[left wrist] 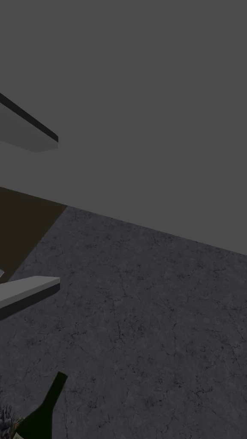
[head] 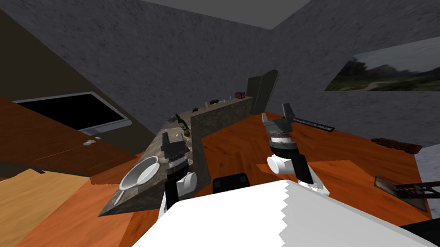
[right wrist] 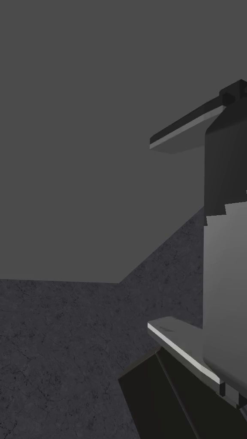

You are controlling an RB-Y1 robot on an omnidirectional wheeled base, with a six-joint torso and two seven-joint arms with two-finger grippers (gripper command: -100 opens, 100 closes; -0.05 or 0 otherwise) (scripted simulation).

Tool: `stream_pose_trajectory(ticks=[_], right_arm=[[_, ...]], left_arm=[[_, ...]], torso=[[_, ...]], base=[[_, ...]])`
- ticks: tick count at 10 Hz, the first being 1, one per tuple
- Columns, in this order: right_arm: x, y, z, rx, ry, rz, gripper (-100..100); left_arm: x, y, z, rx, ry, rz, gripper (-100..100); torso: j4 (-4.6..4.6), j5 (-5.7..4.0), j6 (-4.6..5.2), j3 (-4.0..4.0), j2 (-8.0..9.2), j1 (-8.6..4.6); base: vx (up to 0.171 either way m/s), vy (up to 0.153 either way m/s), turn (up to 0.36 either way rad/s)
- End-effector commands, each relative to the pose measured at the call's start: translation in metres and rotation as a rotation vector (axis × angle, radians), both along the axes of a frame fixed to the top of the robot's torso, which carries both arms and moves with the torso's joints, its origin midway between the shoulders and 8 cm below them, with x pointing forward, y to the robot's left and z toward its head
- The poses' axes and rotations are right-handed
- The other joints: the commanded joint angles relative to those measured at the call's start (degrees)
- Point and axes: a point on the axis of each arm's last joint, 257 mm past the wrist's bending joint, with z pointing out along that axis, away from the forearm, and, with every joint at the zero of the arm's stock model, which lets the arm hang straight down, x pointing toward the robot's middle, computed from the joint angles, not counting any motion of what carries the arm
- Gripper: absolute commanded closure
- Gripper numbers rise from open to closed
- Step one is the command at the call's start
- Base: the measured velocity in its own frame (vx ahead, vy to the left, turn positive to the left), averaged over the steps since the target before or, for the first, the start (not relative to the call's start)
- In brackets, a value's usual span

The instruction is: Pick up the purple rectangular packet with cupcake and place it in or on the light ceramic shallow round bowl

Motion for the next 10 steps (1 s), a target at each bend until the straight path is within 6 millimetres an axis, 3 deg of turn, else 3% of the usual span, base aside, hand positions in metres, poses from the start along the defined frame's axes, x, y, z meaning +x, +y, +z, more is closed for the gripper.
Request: stream_pose_trajectory(ticks=[1,4,9,10], right_arm=[[0.0,0.0,0.0,0.0,0.0,0.0,0],[0.0,0.0,0.0,0.0,0.0,0.0,0],[0.0,0.0,0.0,0.0,0.0,0.0,0],[0.0,0.0,0.0,0.0,0.0,0.0,0]], left_arm=[[0.007,-0.002,-0.004,0.031,0.023,-0.021,-100],[0.033,-0.003,-0.018,0.088,0.095,-0.062,-100],[0.059,0.002,-0.032,0.107,0.171,-0.079,-100],[0.073,0.006,-0.038,0.111,0.203,-0.082,-100]], torso=[[0.0,0.0,0.0,0.0,0.0,0.0],[-0.01,0.0,0.0,-0.03,-0.04,0.0],[-0.01,0.0,0.0,-0.02,-0.04,0.0],[-0.01,0.0,0.0,-0.02,-0.04,-0.01]], base=[[0.0,0.0,0.0],[0.007,-0.008,-0.008],[0.003,-0.002,-0.002],[0.007,-0.005,-0.008]])
